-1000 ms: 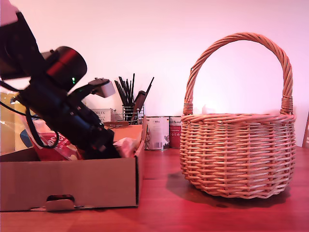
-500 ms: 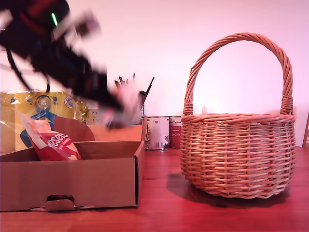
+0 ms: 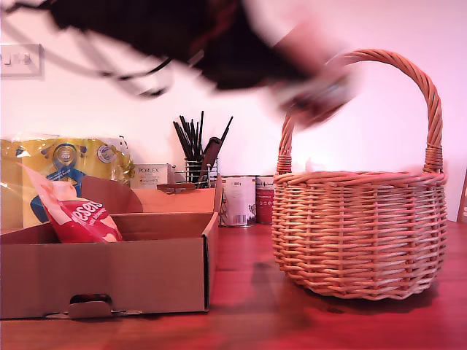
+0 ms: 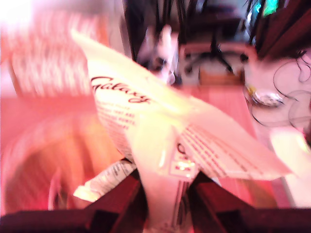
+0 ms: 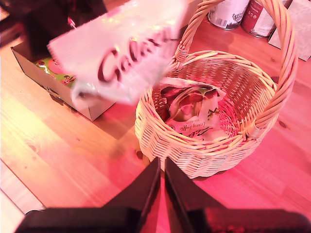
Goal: Move the bags of Easter eggs from the cardboard box on the left into the woven basket on the right side.
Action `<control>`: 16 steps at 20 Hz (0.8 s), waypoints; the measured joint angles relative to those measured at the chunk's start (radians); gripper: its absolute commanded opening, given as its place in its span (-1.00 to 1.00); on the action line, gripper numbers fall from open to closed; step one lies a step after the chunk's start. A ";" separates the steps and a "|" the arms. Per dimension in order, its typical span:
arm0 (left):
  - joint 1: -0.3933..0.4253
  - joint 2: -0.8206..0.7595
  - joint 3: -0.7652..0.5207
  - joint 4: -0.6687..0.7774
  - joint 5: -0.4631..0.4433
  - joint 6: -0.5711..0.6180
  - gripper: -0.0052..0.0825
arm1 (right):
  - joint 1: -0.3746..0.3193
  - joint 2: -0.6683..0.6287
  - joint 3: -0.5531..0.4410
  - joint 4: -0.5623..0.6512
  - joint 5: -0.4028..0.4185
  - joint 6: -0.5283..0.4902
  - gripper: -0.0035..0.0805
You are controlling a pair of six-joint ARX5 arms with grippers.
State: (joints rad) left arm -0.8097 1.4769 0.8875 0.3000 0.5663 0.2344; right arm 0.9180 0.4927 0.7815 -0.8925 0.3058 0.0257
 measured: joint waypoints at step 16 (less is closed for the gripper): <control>-0.050 0.324 0.173 0.253 -0.289 -0.024 -0.46 | 0.000 0.000 0.000 0.001 0.017 0.000 -0.95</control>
State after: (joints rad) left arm -0.8593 1.8008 1.0603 0.5526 0.2775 0.2108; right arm 0.9180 0.4927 0.7815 -0.8917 0.3229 0.0254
